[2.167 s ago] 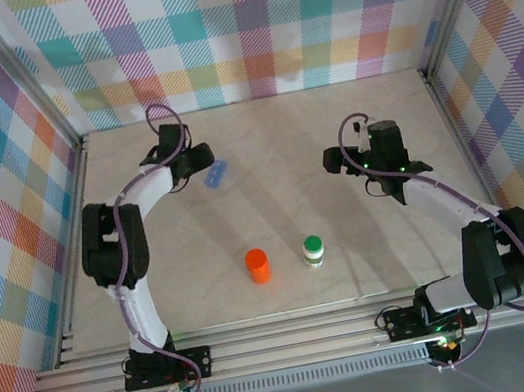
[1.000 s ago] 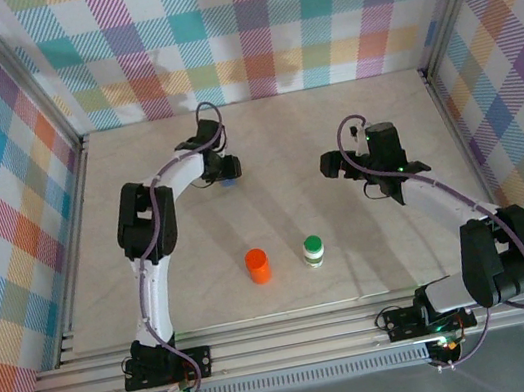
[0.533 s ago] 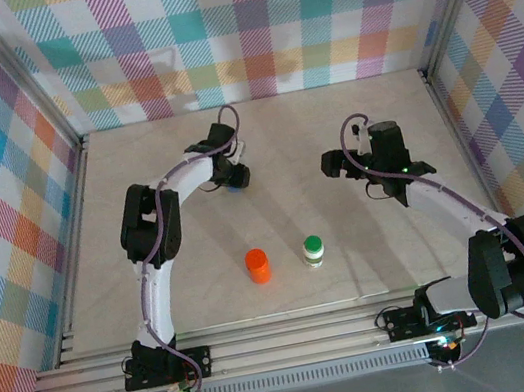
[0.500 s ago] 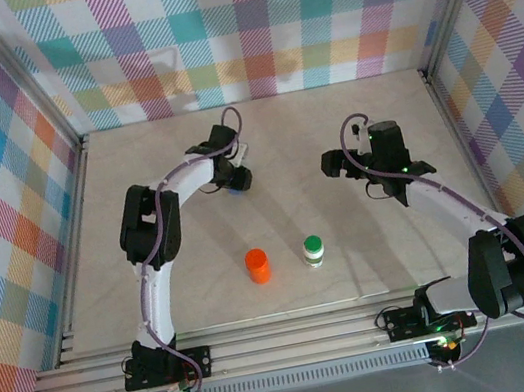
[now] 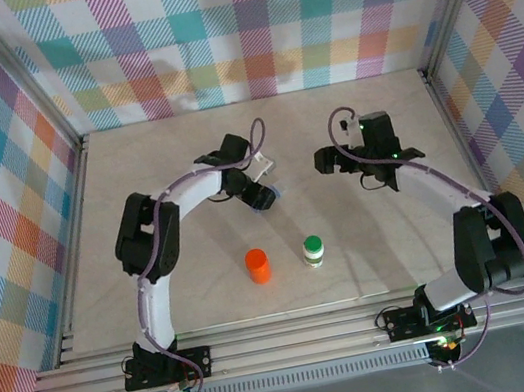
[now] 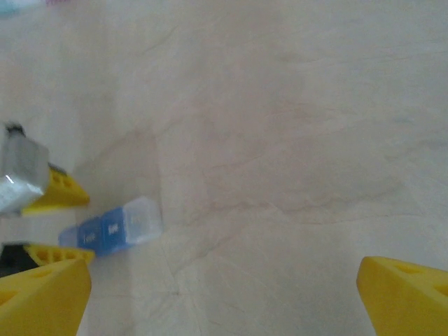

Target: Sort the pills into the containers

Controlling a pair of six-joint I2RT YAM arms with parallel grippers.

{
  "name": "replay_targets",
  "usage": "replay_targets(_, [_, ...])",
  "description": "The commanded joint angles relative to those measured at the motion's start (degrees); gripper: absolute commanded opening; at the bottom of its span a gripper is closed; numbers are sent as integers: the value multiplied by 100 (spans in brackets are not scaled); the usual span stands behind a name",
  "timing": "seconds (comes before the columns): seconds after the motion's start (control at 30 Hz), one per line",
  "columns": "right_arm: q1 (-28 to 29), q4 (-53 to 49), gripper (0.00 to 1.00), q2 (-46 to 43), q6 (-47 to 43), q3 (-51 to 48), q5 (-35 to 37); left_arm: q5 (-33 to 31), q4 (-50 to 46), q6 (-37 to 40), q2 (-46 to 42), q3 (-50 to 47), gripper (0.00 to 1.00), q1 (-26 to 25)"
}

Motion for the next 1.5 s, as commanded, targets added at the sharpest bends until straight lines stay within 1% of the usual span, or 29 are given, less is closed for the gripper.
replay_targets(0.0, [42,-211,100,409,-1433,736,-1096,-35,1054,-450,-1099,-697,73,150])
replay_targets(0.03, [56,-266,100,606,-1929,937,-1311,-14,1565,-662,-1387,-1018,73,204])
replay_targets(0.07, [69,-253,100,769,-2313,1074,-1490,-29,1884,-861,-1633,-1300,73,248])
replay_targets(0.1, [90,-200,98,938,-2792,1182,-1762,-165,2218,-1110,-1900,-1608,73,277])
replay_targets(0.17, [154,-478,97,1244,-3904,1474,-2394,-828,2746,-1630,-2362,-2149,73,301])
replay_targets(0.23, [215,-995,96,1621,-5112,1883,-2778,-1534,3099,-2175,-2810,-2671,73,330])
replay_targets(0.3, [300,-1643,93,1986,-6238,2296,-2890,-2011,3344,-2531,-3241,-3125,72,349])
replay_targets(0.33, [345,-1893,92,2201,-6620,2551,-2816,-2234,3483,-2708,-3468,-3336,73,349])
replay_targets(0.4, [411,-2383,90,2630,-7113,3060,-2761,-2619,3649,-2985,-3873,-3741,73,349])
replay_targets(0.5, [582,-3276,85,3309,-7752,3860,-2756,-2894,3905,-3175,-4356,-4240,73,349])
replay_targets(0.57, [684,-3641,85,3670,-8002,4283,-2672,-3032,4004,-3272,-4578,-4470,73,349])
replay_targets(0.63, [729,-3734,84,3961,-8094,4563,-2645,-3105,3998,-3396,-4758,-4637,73,355])
replay_targets(0.7, [758,-3777,83,4218,-8155,4775,-2600,-3047,3996,-3493,-4867,-4742,73,353])
replay_targets(0.83, [879,-4187,80,4591,-8351,5218,-2500,-2899,4173,-3634,-4959,-4987,72,349])
replay_targets(0.93, [965,-4252,76,4724,-8403,5287,-2469,-2878,4237,-3698,-4936,-5098,72,349])
replay_targets(1.17, [1171,-4587,71,5130,-8473,5548,-2327,-2809,4330,-3694,-4865,-5148,72,349])
replay_targets(1.37, [1276,-4343,68,5232,-8500,5298,-2177,-2723,4361,-3702,-4718,-5117,72,349])
replay_targets(1.47, [1314,-4221,64,5232,-8506,5205,-2122,-2710,4375,-3703,-4678,-5113,72,350])
